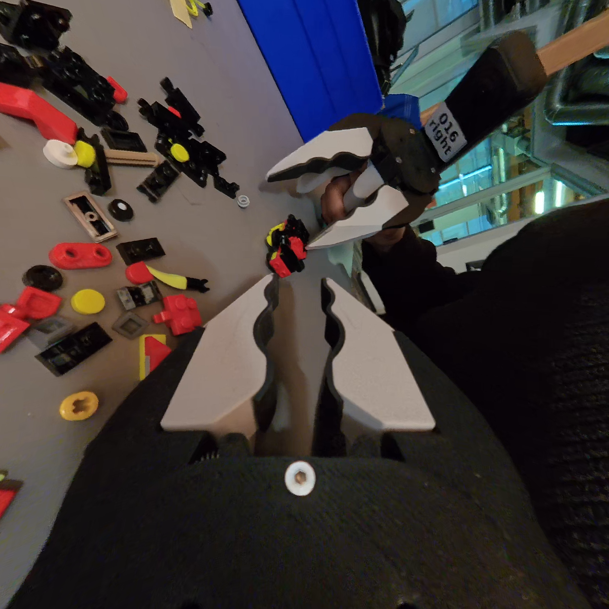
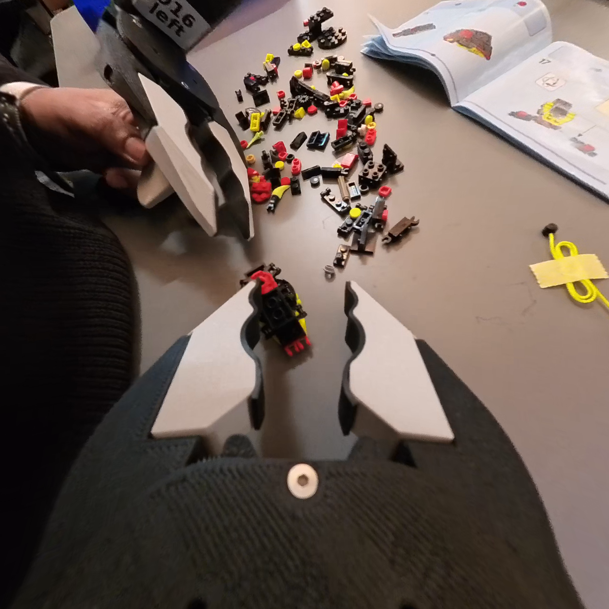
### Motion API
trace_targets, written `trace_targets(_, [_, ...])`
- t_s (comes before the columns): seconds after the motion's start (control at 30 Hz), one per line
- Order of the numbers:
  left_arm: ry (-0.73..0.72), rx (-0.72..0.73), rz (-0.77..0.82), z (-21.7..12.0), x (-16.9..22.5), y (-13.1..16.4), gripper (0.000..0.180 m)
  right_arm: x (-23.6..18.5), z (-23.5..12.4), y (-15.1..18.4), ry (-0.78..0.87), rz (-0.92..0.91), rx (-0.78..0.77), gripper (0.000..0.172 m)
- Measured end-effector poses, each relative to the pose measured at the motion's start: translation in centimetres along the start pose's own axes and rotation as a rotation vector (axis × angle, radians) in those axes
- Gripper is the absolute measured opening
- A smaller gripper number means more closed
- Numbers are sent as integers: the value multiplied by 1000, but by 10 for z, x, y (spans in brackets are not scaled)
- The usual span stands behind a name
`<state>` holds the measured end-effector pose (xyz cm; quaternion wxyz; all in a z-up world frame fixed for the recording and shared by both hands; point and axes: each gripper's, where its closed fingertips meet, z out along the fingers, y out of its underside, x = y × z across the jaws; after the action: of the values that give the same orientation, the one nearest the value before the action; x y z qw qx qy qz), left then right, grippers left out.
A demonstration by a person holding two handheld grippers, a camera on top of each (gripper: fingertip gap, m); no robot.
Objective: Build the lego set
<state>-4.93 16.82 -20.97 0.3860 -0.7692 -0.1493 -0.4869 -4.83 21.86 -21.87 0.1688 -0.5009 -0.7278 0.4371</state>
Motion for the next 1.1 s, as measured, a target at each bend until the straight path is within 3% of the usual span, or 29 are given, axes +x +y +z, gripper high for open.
trace_targets(0.1, [80, 18, -17, -6, 10, -1, 36, -5, -2, -6, 0, -27, 18, 49])
trace_targets(0.33, [75, 16, 114, -14, 28, 4, 31, -18, -7, -17, 32, -107, 42, 46])
trace_targets(0.43, [0, 11, 224, -20, 32, 5, 28, -21, -9, -21, 55, -133, 53, 45])
trace_targets(0.67, [-347, 3, 436, -64, 12, 4, 25, -18, -11, -23, 124, -169, 51, 39])
trace_targets(0.87, [-359, 93, 353, -95, 11, 9, 25, -10, -10, -25, 181, -167, 44, 31])
trace_targets(1.1, [-248, 113, 265, -89, 9, 9, 29, -1, -9, -25, 237, -165, 36, 5])
